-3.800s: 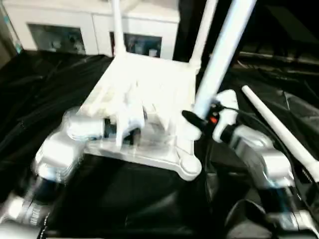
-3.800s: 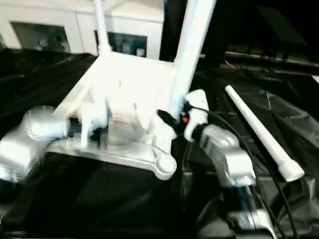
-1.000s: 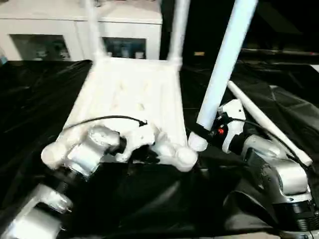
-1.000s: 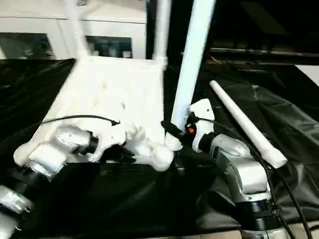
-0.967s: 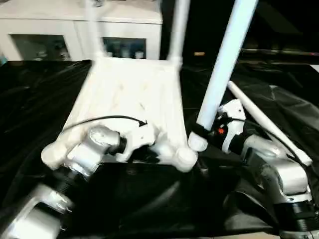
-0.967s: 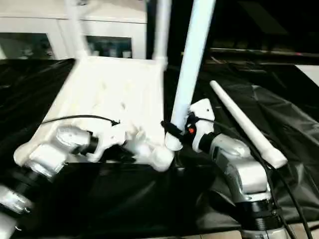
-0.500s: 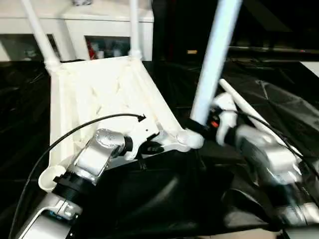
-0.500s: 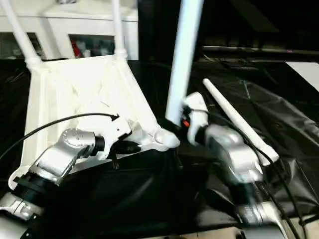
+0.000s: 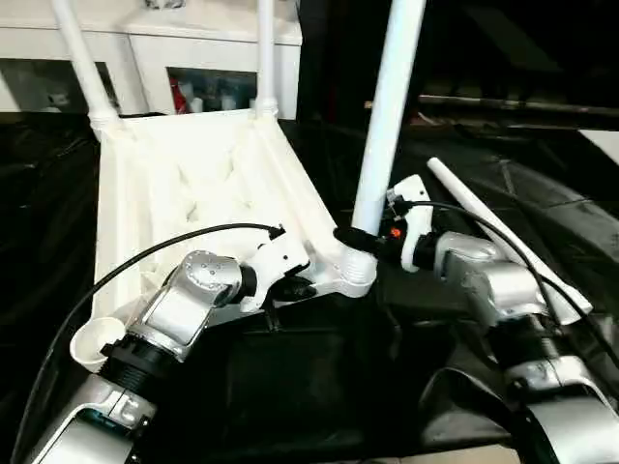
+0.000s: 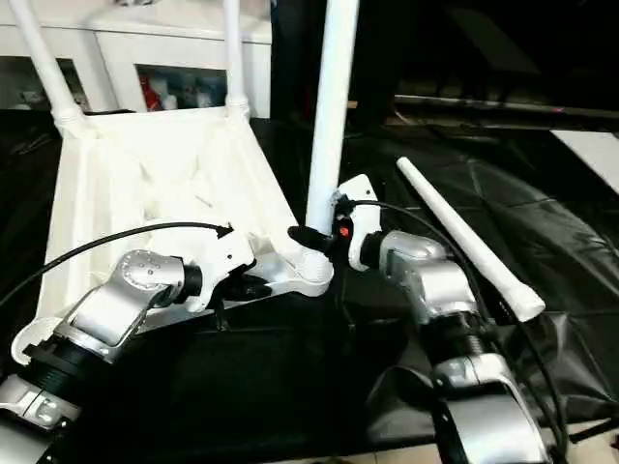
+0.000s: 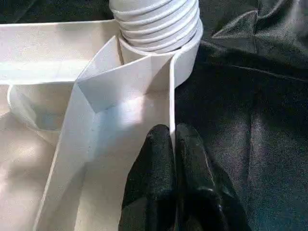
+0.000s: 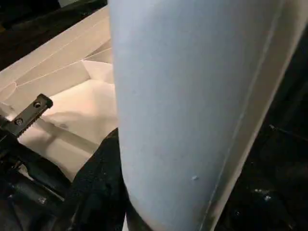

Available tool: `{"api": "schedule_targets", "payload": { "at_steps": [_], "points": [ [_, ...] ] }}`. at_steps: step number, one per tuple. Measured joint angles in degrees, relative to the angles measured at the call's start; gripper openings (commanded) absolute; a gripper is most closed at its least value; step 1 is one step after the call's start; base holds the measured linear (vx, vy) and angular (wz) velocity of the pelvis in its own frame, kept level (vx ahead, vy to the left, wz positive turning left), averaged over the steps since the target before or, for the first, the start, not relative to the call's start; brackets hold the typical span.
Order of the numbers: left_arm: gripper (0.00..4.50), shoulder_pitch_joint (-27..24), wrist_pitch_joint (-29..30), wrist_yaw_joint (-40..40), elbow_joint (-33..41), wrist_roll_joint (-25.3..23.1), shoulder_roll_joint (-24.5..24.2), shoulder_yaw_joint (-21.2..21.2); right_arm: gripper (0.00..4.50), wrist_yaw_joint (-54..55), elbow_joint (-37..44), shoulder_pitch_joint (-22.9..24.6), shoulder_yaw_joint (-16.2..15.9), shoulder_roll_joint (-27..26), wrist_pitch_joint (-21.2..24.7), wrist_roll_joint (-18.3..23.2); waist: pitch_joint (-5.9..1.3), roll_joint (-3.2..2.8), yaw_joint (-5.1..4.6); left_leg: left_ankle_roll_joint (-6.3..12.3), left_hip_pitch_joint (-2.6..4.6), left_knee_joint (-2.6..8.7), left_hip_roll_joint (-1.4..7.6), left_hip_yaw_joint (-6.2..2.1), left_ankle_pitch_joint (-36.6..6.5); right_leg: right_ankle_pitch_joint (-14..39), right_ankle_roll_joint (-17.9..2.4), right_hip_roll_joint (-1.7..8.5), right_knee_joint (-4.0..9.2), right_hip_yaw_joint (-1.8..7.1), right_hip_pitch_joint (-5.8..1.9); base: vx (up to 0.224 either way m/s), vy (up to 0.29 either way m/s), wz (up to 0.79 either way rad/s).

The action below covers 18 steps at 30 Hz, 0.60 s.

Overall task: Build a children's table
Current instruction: Insert table leg to table base

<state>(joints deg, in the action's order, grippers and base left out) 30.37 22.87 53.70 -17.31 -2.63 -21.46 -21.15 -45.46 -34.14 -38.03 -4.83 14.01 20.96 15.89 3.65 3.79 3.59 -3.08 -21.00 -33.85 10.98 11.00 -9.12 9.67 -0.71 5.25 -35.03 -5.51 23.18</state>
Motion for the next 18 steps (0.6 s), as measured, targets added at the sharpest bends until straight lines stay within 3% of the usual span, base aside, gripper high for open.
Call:
{"api": "schedule_targets", "payload": {
  "at_steps": [7, 18],
  "points": [
    [0.0, 0.8, -0.7, 0.0, -1.7, 0.0, 0.2, 0.0, 1.89, -0.7, -4.2, -0.1, 3.5, -1.3, -2.3, 1.7, -0.01, 0.04, -0.11, 0.0, 0.01, -0.03, 0.0, -0.01, 0.0, 0.0, 0.0, 0.0, 0.02, 0.0, -0.01, 0.0, 0.0, 0.0],
    [0.0, 2.3, -1.9, -0.4, -5.2, -0.2, 1.4, 0.0, 1.88, -0.2, -4.2, 6.0, 8.9, -4.8, -10.9, 5.0, -0.05, -0.09, 0.29, 0.0, 0.08, -0.03, 0.0, -0.07, 0.0, 0.0, 0.0, 0.0, 0.07, -0.06, -0.1, 0.0, 0.0, 0.0]
  ]
}}
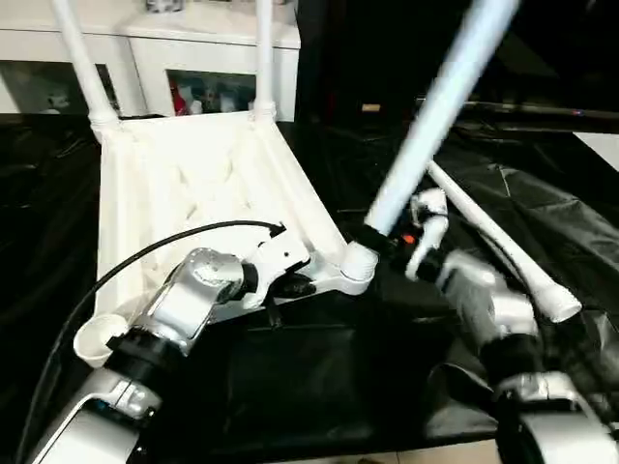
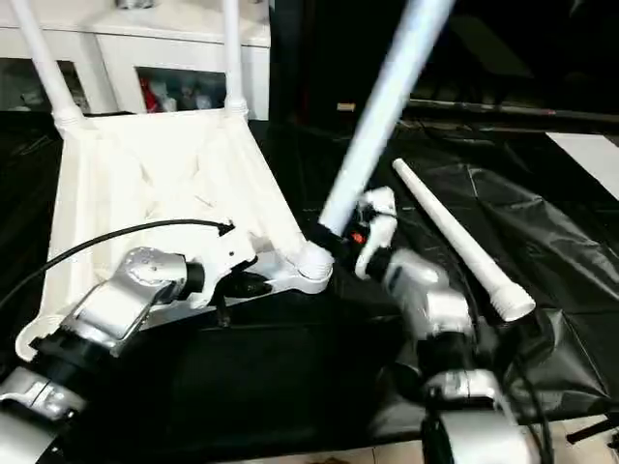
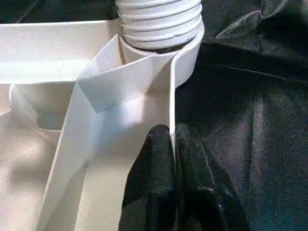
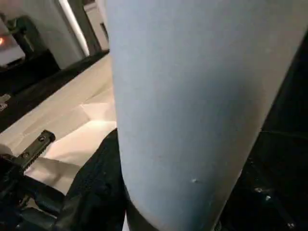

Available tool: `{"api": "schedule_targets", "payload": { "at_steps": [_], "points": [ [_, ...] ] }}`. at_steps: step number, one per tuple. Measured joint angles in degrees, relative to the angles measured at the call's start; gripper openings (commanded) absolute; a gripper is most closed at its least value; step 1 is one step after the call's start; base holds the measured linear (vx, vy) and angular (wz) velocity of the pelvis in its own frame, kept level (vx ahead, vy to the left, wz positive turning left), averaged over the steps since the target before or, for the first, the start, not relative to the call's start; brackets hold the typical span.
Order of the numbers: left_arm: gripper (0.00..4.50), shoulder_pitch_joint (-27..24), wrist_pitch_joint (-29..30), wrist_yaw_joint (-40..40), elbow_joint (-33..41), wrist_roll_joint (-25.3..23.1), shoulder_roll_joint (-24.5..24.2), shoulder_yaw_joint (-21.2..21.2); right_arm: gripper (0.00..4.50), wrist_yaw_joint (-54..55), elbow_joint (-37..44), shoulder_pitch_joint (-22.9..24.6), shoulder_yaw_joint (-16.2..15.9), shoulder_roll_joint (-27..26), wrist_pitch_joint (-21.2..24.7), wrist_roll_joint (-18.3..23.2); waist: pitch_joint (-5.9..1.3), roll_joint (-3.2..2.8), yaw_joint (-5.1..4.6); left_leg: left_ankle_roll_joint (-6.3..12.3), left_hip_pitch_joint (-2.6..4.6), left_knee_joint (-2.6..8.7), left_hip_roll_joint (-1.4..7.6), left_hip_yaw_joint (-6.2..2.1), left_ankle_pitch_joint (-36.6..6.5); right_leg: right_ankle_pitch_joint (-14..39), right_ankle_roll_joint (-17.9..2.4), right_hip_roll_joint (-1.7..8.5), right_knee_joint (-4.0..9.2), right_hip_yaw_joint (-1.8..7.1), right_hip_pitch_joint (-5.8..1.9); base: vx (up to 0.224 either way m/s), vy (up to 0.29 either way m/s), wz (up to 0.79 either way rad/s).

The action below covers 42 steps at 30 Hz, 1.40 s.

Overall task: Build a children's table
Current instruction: Insert table leg to table base, then rotate leg to tighten

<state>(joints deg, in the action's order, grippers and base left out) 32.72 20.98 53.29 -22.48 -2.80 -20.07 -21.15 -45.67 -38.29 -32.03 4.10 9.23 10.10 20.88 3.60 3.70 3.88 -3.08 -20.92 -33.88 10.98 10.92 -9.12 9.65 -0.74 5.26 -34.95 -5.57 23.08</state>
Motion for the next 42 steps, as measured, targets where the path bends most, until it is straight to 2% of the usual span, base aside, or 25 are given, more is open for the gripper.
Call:
{"api": "schedule_targets", "payload": {
  "at_steps": [8, 13, 15, 19, 24, 30, 42],
  "points": [
    [0.0, 1.0, -1.5, 0.1, -2.4, 0.0, -0.2, 0.0, 1.88, 2.1, 1.7, 2.9, -0.8, -1.6, -6.2, -2.1, 0.01, -0.2, -0.35, 0.0, -0.01, 0.0, -0.02, -0.25, 0.0, 0.0, 0.0, 0.0, 0.18, -0.2, -0.04, 0.0, 0.0, 0.0],
    [0.0, 1.7, -2.9, 0.6, -4.2, 0.2, -0.7, 0.0, 1.88, 2.3, 2.7, 2.8, -3.8, -0.8, -8.5, -5.9, 0.07, -0.37, -0.59, 0.0, -0.04, 0.03, -0.01, -0.83, 0.0, 0.0, 0.0, 0.0, 0.7, -0.8, -0.26, 0.0, 0.0, 0.0],
    [0.0, 1.9, -3.9, 1.0, -5.1, 0.2, -0.8, 0.0, 1.88, 2.4, 2.8, 2.2, -4.8, -0.5, -8.3, -7.2, 0.02, -0.64, -0.61, 0.0, -0.09, 0.04, 0.0, -1.14, 0.0, 0.0, 0.0, 0.02, 1.16, -1.2, -0.39, 0.0, 0.0, 0.0],
    [0.0, 2.5, -5.0, 1.5, -6.0, -0.2, -1.2, -0.5, 1.88, 0.7, 2.6, 0.5, -6.8, 1.2, -6.8, -8.3, 0.09, -0.79, -0.59, 0.01, -0.1, 0.06, 0.0, -1.21, 0.0, 0.0, 0.0, 0.02, 1.65, -1.36, -0.5, 0.0, 0.0, 0.0],
    [0.0, 2.8, -5.6, 1.7, -6.2, -0.6, -1.3, -1.1, 1.88, -1.1, 1.4, -0.9, -6.9, 1.7, -5.9, -9.3, 0.19, -0.99, -0.55, 0.02, -0.03, 0.0, -0.02, -1.22, 0.0, 0.0, 0.0, 0.05, 2.03, -1.41, -0.75, 0.0, 0.0, 0.0],
    [0.0, 2.8, -6.5, 3.2, -6.1, -1.0, -1.8, -1.4, 1.88, -5.0, -0.7, -2.9, -8.8, 3.3, -5.5, -9.7, 0.17, -0.99, -0.37, 0.02, 0.08, 0.04, -0.01, -1.22, 0.0, 0.0, 0.0, 0.06, 1.98, -1.4, -0.83, 0.0, 0.0, 0.0],
    [0.0, 1.6, -11.6, 8.8, -4.5, -1.0, -5.1, -2.7, 1.88, -13.6, -1.2, -2.9, -10.6, 4.9, -6.7, -10.1, -0.17, -0.66, 0.14, -0.02, 0.4, 0.29, -0.02, -1.2, 0.0, 0.0, 0.0, 0.05, 1.86, -1.33, -1.1, 0.0, 0.0, 0.0]
  ]
}}
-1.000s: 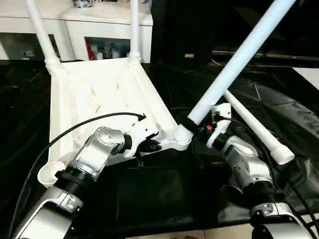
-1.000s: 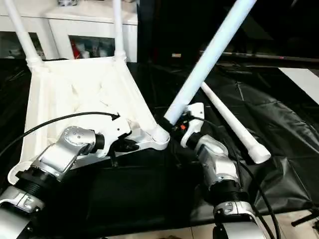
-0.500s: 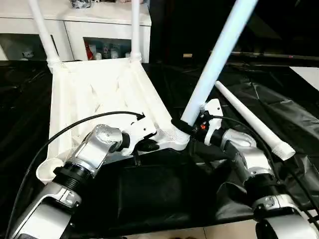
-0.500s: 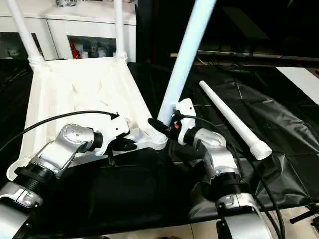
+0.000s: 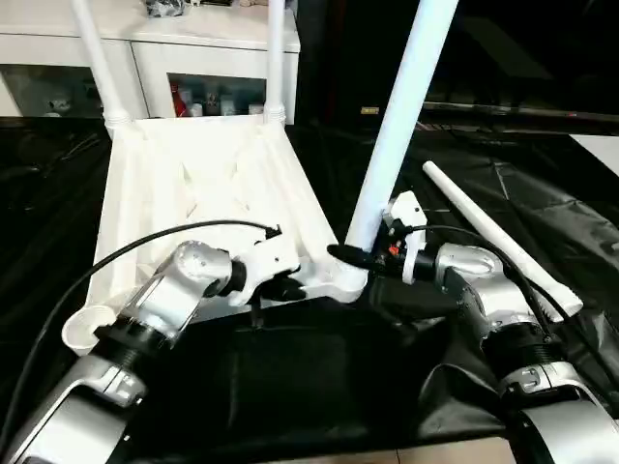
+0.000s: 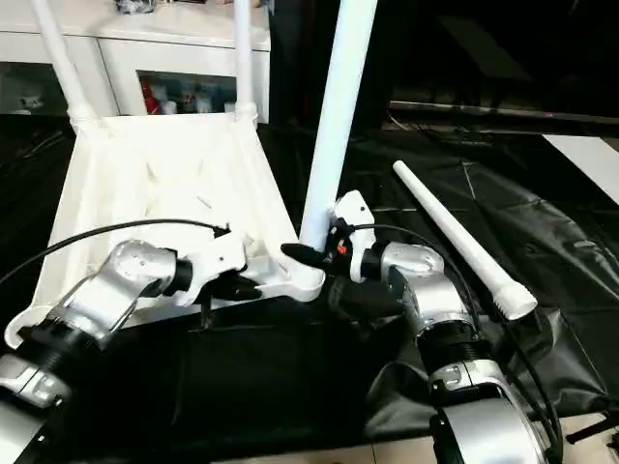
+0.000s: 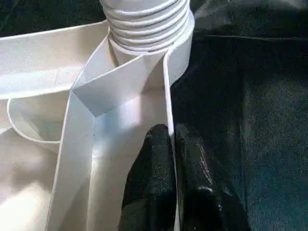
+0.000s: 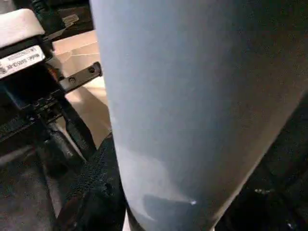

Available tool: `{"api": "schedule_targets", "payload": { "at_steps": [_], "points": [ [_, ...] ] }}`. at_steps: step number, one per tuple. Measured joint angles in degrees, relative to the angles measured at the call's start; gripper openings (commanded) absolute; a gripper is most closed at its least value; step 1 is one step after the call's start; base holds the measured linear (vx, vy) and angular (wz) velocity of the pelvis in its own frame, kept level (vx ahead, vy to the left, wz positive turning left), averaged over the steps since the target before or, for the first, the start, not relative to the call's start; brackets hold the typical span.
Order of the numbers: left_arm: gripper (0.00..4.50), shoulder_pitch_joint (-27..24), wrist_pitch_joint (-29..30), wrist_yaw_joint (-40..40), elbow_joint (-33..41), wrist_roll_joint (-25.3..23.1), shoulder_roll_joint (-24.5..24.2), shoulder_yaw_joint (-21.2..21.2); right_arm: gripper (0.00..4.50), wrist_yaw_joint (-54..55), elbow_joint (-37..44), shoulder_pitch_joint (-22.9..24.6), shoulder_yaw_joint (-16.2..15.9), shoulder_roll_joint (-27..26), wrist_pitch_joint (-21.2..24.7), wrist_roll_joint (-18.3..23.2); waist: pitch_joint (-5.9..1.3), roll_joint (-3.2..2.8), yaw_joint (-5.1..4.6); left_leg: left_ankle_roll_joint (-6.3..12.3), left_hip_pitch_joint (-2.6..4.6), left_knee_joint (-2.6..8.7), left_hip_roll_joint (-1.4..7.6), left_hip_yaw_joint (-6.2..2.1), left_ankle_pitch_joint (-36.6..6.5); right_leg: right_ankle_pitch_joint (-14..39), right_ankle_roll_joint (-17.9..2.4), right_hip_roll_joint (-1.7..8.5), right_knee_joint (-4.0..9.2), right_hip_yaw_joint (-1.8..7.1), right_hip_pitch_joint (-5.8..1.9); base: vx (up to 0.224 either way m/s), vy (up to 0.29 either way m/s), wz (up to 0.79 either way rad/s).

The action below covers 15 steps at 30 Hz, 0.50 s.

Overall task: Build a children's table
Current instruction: Rotate leg to tighten

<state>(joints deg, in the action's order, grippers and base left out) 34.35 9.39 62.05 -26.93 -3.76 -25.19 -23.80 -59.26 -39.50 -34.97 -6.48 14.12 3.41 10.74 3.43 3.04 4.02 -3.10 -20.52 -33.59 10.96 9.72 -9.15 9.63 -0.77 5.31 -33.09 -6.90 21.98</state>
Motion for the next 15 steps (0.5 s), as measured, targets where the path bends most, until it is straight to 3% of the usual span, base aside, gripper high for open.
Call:
{"api": "schedule_targets", "payload": {
  "at_steps": [8, 15],
  "points": [
    [0.0, -0.7, -3.0, 5.6, 1.0, 1.2, -2.6, -0.9, 1.88, -5.2, 3.7, 3.8, -1.1, 0.3, -2.6, 0.6, -0.51, 0.46, 1.19, -0.55, 0.39, 0.37, -0.01, 0.09, -0.4, -0.1, -0.1, -0.02, -0.07, 0.09, -0.18, 0.007, -0.002, 0.0],
    [0.0, -0.5, -5.4, 7.0, -0.8, 1.1, -2.1, -1.0, 1.88, -5.8, 6.0, 6.1, -1.3, 0.7, -3.7, 0.9, -1.04, 0.45, 1.63, -0.71, 0.53, 0.76, 0.0, 0.16, -0.5, -0.1, -0.2, -0.06, -0.43, 0.17, -0.22, 0.0, 0.0, 0.0]
  ]
}}
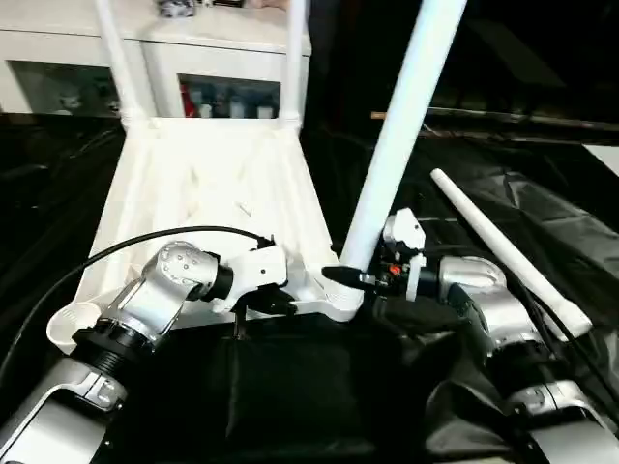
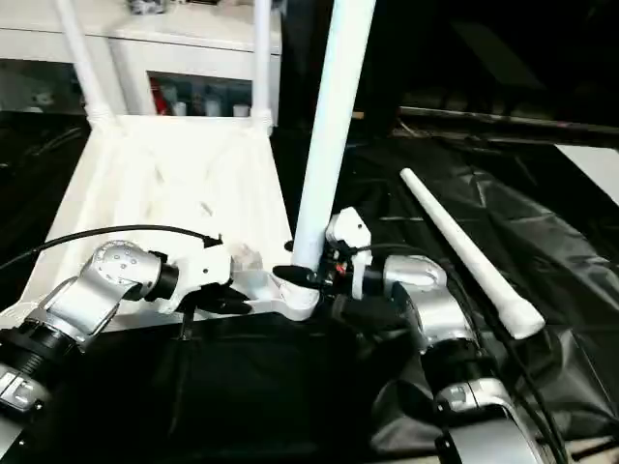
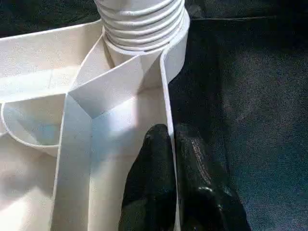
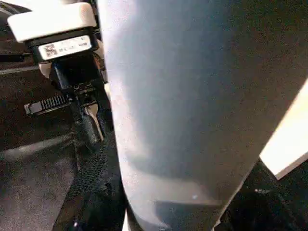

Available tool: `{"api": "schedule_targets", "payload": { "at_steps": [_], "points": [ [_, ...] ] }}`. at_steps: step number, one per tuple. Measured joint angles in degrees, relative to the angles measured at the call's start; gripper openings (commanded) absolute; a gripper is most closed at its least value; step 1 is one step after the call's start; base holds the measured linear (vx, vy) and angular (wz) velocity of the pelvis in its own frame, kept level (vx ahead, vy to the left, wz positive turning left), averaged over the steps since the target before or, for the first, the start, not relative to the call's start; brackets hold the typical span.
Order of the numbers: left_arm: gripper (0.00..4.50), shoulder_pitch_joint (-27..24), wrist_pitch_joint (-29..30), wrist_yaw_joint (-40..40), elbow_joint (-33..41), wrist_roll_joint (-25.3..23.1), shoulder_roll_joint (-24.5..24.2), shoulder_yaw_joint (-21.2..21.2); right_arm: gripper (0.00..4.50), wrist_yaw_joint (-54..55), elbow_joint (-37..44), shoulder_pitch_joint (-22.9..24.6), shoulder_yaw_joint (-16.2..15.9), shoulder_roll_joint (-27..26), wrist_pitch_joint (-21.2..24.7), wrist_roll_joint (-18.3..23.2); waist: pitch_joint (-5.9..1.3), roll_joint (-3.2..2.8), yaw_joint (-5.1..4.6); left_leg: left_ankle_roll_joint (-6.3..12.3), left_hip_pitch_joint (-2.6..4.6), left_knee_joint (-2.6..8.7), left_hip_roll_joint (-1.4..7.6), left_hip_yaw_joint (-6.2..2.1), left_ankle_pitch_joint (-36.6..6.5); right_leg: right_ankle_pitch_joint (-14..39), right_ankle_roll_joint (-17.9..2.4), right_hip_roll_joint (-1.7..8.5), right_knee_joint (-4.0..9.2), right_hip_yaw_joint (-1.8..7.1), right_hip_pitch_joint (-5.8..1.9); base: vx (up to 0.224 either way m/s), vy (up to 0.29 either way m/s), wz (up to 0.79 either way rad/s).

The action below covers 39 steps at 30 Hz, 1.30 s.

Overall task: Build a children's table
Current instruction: Rotate leg to tighten

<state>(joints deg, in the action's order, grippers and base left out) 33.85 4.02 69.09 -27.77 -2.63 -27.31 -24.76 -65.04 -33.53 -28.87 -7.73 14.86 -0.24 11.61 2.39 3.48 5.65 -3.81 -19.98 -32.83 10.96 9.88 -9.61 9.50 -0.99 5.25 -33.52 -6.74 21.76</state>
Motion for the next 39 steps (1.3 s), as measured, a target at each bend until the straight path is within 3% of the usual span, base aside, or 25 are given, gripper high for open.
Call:
{"api": "schedule_targets", "payload": {
  "at_steps": [6, 11, 13, 14, 15, 16, 17, 18, 19, 20, 21, 22, 23, 24, 29, 39],
  "points": [
    [0.0, 0.3, -0.2, -0.5, -1.2, 0.0, 0.3, 0.3, 1.88, 2.4, -0.8, -0.3, 0.4, -0.9, 0.0, 0.0, -0.08, 0.05, -0.05, -0.05, 0.04, 0.15, 0.02, -0.01, 0.0, 0.0, 0.0, -0.02, -0.05, -0.01, 0.02, 0.0, 0.0, 0.0],
    [0.0, 2.0, 3.9, -8.3, -5.6, -1.5, 4.4, 2.6, 1.88, 15.2, -6.6, -4.0, 1.7, -4.2, 0.2, -1.3, -0.02, -0.08, -0.89, -0.05, 0.15, 0.07, 0.01, -0.09, 0.0, 0.1, 0.1, -0.01, 0.28, -0.15, -0.01, -0.023, 0.004, -0.02],
    [0.0, 2.5, 6.7, -12.6, -6.9, -1.6, 6.8, 3.9, 1.88, 22.1, -9.5, -5.9, 2.4, -5.8, 0.7, -2.6, 0.24, -0.5, -1.89, -0.04, 0.2, -0.01, 0.06, -0.39, 0.0, 0.1, 0.1, 0.06, 0.91, -0.84, -0.12, -0.083, 0.029, -0.12],
    [0.0, 2.5, 8.0, -14.2, -6.9, -1.6, 7.8, 4.1, 1.88, 24.9, -10.2, -6.5, 2.6, -6.2, 0.8, -3.0, 0.59, -1.24, -2.64, -0.03, 0.26, -0.05, 0.26, -1.1, 0.0, 0.1, 0.2, 0.15, 2.14, -2.24, -0.98, -0.083, 0.037, -0.14],
    [0.0, 2.5, 9.5, -15.8, -7.0, -1.5, 9.0, 4.4, 1.88, 27.6, -10.9, -7.0, 2.8, -6.7, 0.8, -3.3, 0.8, -1.69, -2.99, -0.02, 0.16, 0.12, 0.51, -1.37, 0.0, 0.4, 0.1, 0.11, 2.64, -2.96, -1.77, -0.123, 0.052, -0.16],
    [0.0, 2.6, 11.0, -17.5, -7.1, -1.5, 9.9, 4.8, 1.88, 30.5, -11.9, -7.4, 3.0, -7.5, 0.8, -3.8, 1.28, -2.52, -2.8, -0.03, -0.09, 0.19, 0.67, -1.46, 0.0, 2.6, -0.8, 0.22, 0.19, -3.08, -1.83, -0.114, 0.017, 0.08],
    [0.0, 3.3, 13.3, -20.6, -7.9, -1.6, 12.2, 5.0, 1.88, 33.7, -12.5, -7.7, 3.9, -7.6, 0.7, -4.0, 0.9, -1.05, -1.88, -0.03, -0.27, 0.18, 0.87, 0.4, 0.0, 4.9, -1.7, 0.2, -4.88, -0.62, -2.09, -0.114, 0.017, 0.08],
    [0.0, 3.5, 15.1, -24.0, -8.1, -1.6, 14.5, 6.2, 1.88, 36.8, -14.2, -8.8, 4.5, -8.2, 0.7, -4.0, 0.18, 0.99, -1.17, -0.07, 0.01, -0.03, 0.68, 1.84, 0.0, 7.0, 1.2, 0.48, -6.16, 1.86, -2.16, 0.025, -0.096, 0.15],
    [0.0, 4.2, 17.0, -27.1, -8.9, -1.7, 16.4, 7.2, 1.88, 40.3, -15.9, -10.0, 5.2, -9.1, 0.7, -4.3, 0.43, 0.55, -0.58, -0.66, -0.04, -1.54, 0.61, 1.25, -1.3, 7.3, 1.1, 0.52, -6.31, 1.89, -1.63, 0.095, -0.069, -0.34],
    [0.0, 4.3, 18.4, -29.3, -9.4, -1.5, 17.9, 7.8, 1.88, 43.4, -16.9, -10.8, 5.5, -9.5, 0.7, -4.7, 0.09, -0.41, 0.24, -0.19, -0.33, -4.2, 0.29, -1.24, -2.4, 7.3, 1.1, 0.67, -6.17, 1.13, -1.46, 0.095, -0.069, -0.34],
    [0.0, 4.4, 19.4, -30.5, -9.4, -1.3, 19.4, 8.3, 1.88, 45.0, -17.2, -11.0, 5.8, -9.8, 0.7, -4.7, -0.35, -1.54, 0.47, -1.34, -0.07, -4.03, -0.11, -2.39, -3.2, 7.2, 1.1, 0.74, -6.11, 0.21, -1.26, 0.071, 0.054, -0.42],
    [0.0, 4.7, 20.5, -32.4, -9.6, -1.3, 20.7, 8.7, 1.88, 47.0, -17.8, -11.4, 6.7, -10.0, 0.6, -4.7, -0.64, -1.82, 0.32, -1.51, -0.26, -3.3, -0.08, -2.32, -2.6, 6.7, 1.0, 0.84, -5.58, 0.13, -1.1, 0.0, 0.0, 0.0],
    [0.0, 5.1, 22.2, -35.4, -9.5, -1.6, 23.0, 8.8, 1.88, 49.3, -19.3, -12.3, 7.4, -10.1, 0.5, -4.7, -0.9, -1.04, -0.01, -1.4, -0.11, -2.31, -0.01, -1.59, -2.2, 5.5, 0.7, 0.49, -4.81, 0.74, -0.78, 0.0, 0.0, 0.0],
    [0.0, 5.1, 23.2, -37.4, -9.5, -1.7, 24.5, 9.2, 1.88, 51.0, -20.3, -12.9, 7.5, -10.5, 0.5, -4.8, -0.98, -0.91, -0.19, -1.37, -0.08, -2.03, 0.1, -1.41, -2.1, 4.5, 0.2, 0.01, -4.35, 1.31, -0.88, -0.027, -0.025, 0.2],
    [0.0, 5.1, 26.1, -41.8, -8.8, -1.9, 27.0, 9.8, 1.88, 55.5, -22.5, -14.5, 8.4, -12.2, 0.3, -5.0, -1.1, -0.95, -0.54, -1.36, -0.04, -1.28, 0.05, -1.19, -2.1, 4.3, 0.7, -0.01, -3.25, 1.36, -1.05, 0.0, 0.0, 0.0],
    [0.0, 5.0, 26.9, -43.0, -8.0, -1.7, 26.4, 10.4, 1.88, 56.9, -25.6, -16.9, 9.3, -13.3, -0.5, -5.7, -1.16, -0.85, -0.64, -1.36, -0.11, -0.7, 0.07, -0.94, -2.1, 4.1, 0.5, -0.02, -2.76, 1.4, -1.05, 0.0, 0.0, 0.0]
  ]
}}
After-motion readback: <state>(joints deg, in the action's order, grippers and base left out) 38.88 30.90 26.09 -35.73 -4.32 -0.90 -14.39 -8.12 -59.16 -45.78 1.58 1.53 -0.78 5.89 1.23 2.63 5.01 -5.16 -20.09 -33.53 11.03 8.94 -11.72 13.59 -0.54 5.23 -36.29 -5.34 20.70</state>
